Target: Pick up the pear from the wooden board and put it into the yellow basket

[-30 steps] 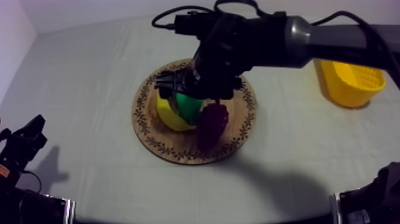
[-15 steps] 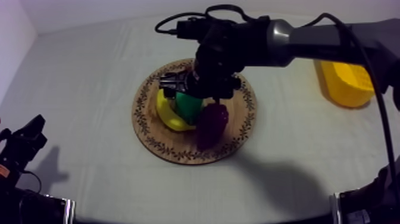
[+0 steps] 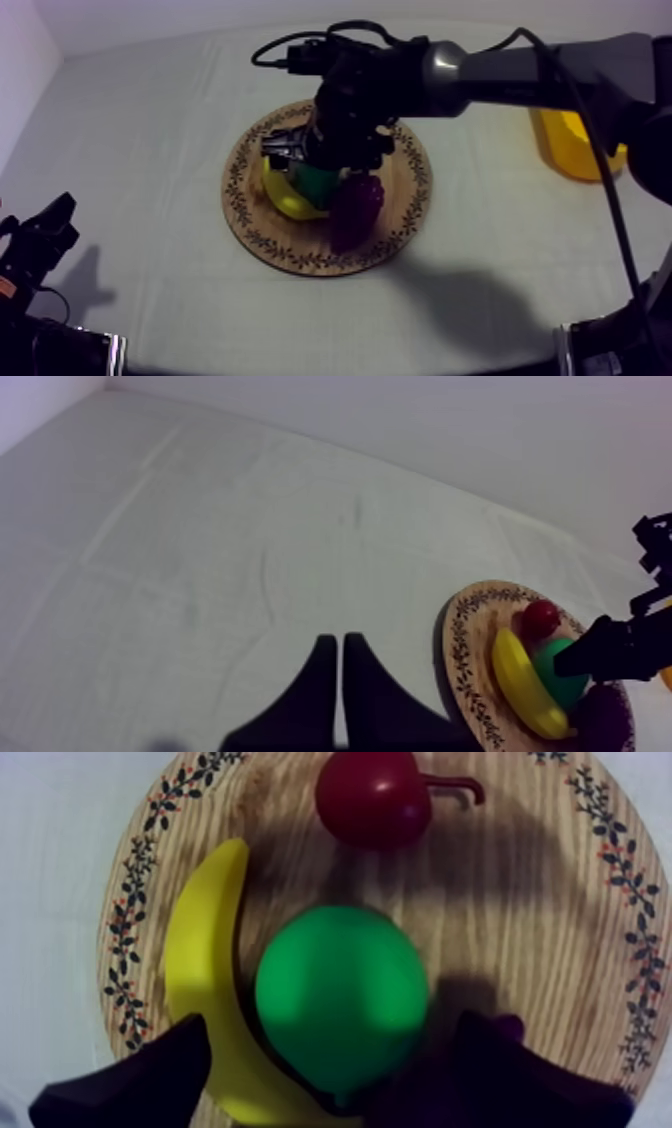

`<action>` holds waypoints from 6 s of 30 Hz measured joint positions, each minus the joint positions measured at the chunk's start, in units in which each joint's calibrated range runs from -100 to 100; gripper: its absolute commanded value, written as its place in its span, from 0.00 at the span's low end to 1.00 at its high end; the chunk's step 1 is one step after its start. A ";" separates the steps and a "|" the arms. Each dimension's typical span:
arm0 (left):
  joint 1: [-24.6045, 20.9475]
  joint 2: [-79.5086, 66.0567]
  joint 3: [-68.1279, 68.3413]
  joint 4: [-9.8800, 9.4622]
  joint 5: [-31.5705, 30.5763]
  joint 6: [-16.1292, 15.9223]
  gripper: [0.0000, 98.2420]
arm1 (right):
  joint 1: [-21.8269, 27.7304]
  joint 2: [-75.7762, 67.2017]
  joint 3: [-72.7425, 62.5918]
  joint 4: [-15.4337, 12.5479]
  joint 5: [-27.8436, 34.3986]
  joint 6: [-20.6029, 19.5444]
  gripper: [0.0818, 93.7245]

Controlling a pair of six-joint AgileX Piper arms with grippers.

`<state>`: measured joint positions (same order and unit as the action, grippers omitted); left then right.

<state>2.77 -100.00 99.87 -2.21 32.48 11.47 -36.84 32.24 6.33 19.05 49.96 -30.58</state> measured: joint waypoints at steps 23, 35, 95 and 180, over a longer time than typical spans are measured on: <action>0.00 0.00 0.00 0.00 0.00 0.00 0.00 | 0.69 4.36 -2.69 -0.23 -0.08 1.00 0.46; 0.00 0.00 0.00 0.00 0.00 0.02 0.00 | 0.88 4.72 -2.64 -0.68 -0.38 1.62 0.31; 0.00 0.00 0.00 0.00 0.00 -0.01 0.00 | 46.41 -37.97 33.11 -5.05 -26.70 25.76 0.29; 0.00 0.00 0.00 0.00 0.00 0.04 0.00 | 45.67 -63.08 61.10 -34.52 -34.25 51.63 0.00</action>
<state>2.77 -100.00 99.87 -2.21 32.48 11.51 8.84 -30.84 67.43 -15.47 15.71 21.05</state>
